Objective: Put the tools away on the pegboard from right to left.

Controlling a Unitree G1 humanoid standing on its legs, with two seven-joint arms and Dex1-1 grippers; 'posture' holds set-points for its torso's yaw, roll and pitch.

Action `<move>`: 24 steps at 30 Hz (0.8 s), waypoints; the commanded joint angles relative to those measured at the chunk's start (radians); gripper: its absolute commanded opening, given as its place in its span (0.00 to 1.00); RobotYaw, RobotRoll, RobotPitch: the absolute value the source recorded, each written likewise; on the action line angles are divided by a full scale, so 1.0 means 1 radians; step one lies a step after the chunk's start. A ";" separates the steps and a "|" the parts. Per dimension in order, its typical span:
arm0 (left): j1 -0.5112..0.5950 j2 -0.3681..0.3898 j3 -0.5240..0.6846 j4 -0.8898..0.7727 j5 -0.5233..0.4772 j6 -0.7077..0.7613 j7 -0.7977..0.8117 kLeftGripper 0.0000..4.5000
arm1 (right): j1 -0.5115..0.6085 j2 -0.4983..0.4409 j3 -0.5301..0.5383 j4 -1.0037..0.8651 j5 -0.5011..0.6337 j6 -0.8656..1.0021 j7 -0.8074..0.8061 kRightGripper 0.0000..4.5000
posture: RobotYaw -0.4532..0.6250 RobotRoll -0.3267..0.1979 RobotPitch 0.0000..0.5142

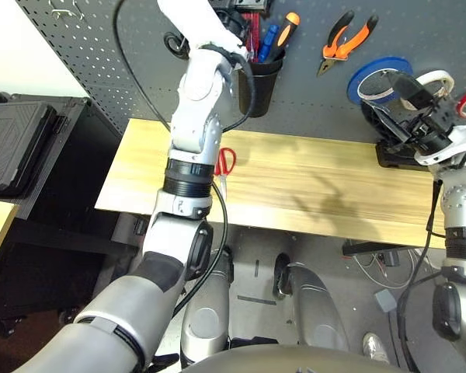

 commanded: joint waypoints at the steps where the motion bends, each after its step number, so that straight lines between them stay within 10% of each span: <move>1: 0.108 0.045 -0.049 -0.179 -0.012 0.132 -0.049 0.99 | 0.050 0.007 0.023 -0.018 -0.001 0.012 0.027 1.00 | 0.60 0.62 0.48; 11: 0.433 0.140 -0.097 -0.415 0.021 0.360 -0.047 0.99 | 0.167 0.045 0.135 -0.025 -0.098 -0.011 0.023 1.00 | 0.65 0.62 0.56; 24: 0.564 0.148 -0.133 -0.201 0.192 0.444 0.060 0.99 | 0.241 0.099 0.282 0.047 -0.316 -0.020 -0.137 1.00 | 0.68 0.62 0.68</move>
